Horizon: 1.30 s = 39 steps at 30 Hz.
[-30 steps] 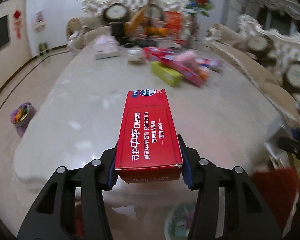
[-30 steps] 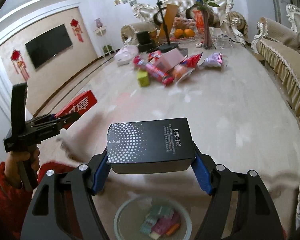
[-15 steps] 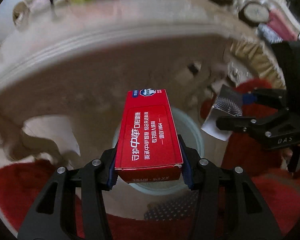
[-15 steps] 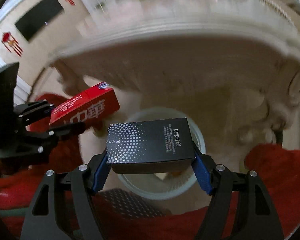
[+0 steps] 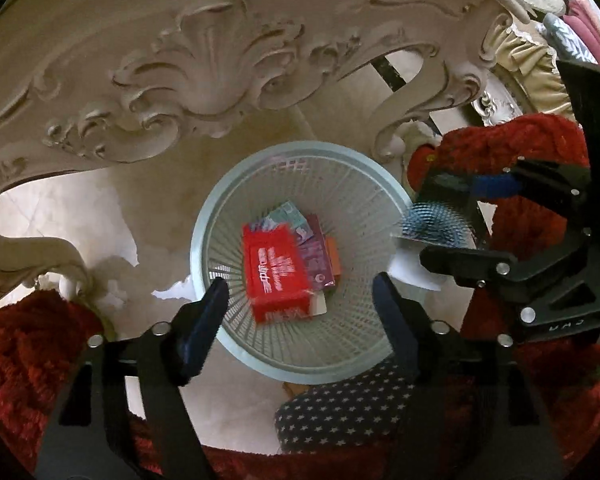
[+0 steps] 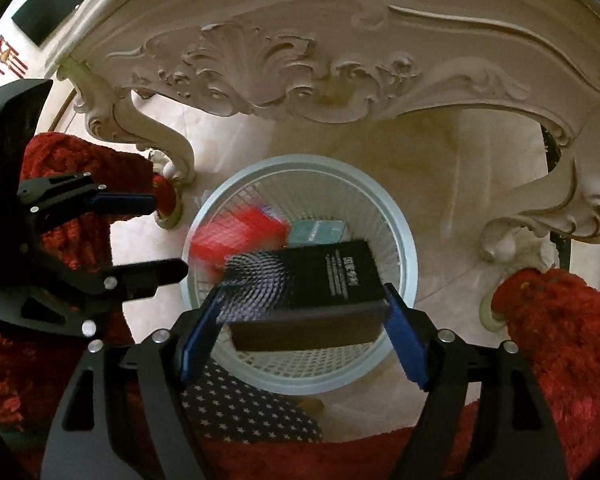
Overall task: Collect trash
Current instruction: 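Carry both boxes over the wastebasket and open both tools to drop them, then move both open tools back toward the table items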
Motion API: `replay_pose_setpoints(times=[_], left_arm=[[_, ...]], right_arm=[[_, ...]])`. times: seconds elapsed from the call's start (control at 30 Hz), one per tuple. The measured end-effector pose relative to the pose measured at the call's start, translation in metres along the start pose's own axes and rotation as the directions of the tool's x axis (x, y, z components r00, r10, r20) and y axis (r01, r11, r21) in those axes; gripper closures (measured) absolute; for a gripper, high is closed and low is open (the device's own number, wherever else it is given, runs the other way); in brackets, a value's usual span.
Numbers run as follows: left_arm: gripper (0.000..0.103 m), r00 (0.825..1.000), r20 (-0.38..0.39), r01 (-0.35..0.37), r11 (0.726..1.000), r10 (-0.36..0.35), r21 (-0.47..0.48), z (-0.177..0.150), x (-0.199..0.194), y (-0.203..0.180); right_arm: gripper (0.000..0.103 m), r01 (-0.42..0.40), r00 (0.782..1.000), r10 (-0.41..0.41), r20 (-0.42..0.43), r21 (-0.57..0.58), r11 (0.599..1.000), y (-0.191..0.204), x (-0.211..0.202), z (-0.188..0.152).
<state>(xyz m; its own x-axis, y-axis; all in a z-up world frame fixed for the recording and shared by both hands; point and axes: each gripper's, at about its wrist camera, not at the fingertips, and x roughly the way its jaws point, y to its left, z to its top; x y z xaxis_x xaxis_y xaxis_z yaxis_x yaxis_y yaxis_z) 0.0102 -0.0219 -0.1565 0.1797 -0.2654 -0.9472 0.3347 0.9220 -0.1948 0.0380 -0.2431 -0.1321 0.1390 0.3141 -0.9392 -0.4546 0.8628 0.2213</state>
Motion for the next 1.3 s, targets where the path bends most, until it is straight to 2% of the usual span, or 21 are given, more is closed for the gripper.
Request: replay_pose_setpoints(times=[0.2, 0.5, 0.67, 0.77, 0.87, 0.93, 1.0, 1.03, 1.1, 1.17, 1.2, 1.3], left_arm=[[0.029, 1.0, 0.008, -0.009, 1.0, 0.009, -0.016, -0.002, -0.005, 0.006], [0.029, 0.998, 0.06, -0.031, 0.998, 0.034, -0.049, -0.005, -0.028, 0.014], [0.029, 0.996, 0.085, -0.025, 0.998, 0.029, -0.054, -0.004, -0.055, 0.016], [0.029, 0.987, 0.158, -0.015, 0.998, 0.024, -0.056, 0.001, -0.091, 0.016], [0.029, 0.959, 0.28, -0.035, 0.998, 0.048, -0.049, 0.013, -0.134, 0.017], [0.029, 0.93, 0.361, -0.05, 0.997, 0.066, -0.054, 0.03, -0.16, 0.021], [0.029, 0.898, 0.419, -0.106, 0.99, 0.136, -0.094, 0.059, -0.177, 0.031], [0.029, 0.886, 0.431, -0.13, 0.985, 0.169, -0.117, 0.07, -0.181, 0.035], [0.029, 0.849, 0.472, -0.162, 0.967, 0.238, -0.196, 0.106, -0.186, 0.051], [0.029, 0.828, 0.493, -0.156, 0.954, 0.268, -0.256, 0.138, -0.185, 0.067], [0.029, 0.816, 0.492, -0.168, 0.939, 0.304, -0.301, 0.157, -0.182, 0.076], [0.029, 0.802, 0.478, -0.177, 0.908, 0.357, -0.38, 0.199, -0.173, 0.095]], right_arm=[[0.03, 0.009, 1.0, -0.009, 0.009, 0.038, 0.999, -0.01, -0.006, -0.005], [0.03, -0.01, 0.999, 0.009, 0.032, 0.038, 0.999, -0.002, -0.018, -0.003], [0.03, -0.07, 0.993, 0.069, 0.1, 0.01, 0.998, 0.006, -0.048, 0.003], [0.03, -0.109, 0.979, 0.107, 0.173, 0.001, 0.994, 0.008, -0.077, 0.011], [0.03, -0.119, 0.958, 0.117, 0.263, -0.008, 0.993, 0.003, -0.108, 0.025], [0.03, -0.115, 0.94, 0.113, 0.322, -0.011, 0.993, -0.006, -0.125, 0.04], [0.03, -0.088, 0.923, 0.075, 0.377, 0.015, 0.996, -0.016, -0.139, 0.058], [0.03, -0.07, 0.915, 0.052, 0.4, 0.029, 0.997, -0.021, -0.144, 0.068], [0.03, -0.035, 0.893, 0.012, 0.451, 0.043, 0.998, -0.028, -0.154, 0.086], [0.03, 0.014, 0.874, -0.036, 0.485, 0.05, 0.999, -0.032, -0.16, 0.103], [0.03, 0.031, 0.867, -0.051, 0.496, 0.049, 0.998, -0.034, -0.162, 0.109], [0.03, 0.075, 0.847, -0.093, 0.523, 0.056, 0.996, -0.046, -0.167, 0.136]])
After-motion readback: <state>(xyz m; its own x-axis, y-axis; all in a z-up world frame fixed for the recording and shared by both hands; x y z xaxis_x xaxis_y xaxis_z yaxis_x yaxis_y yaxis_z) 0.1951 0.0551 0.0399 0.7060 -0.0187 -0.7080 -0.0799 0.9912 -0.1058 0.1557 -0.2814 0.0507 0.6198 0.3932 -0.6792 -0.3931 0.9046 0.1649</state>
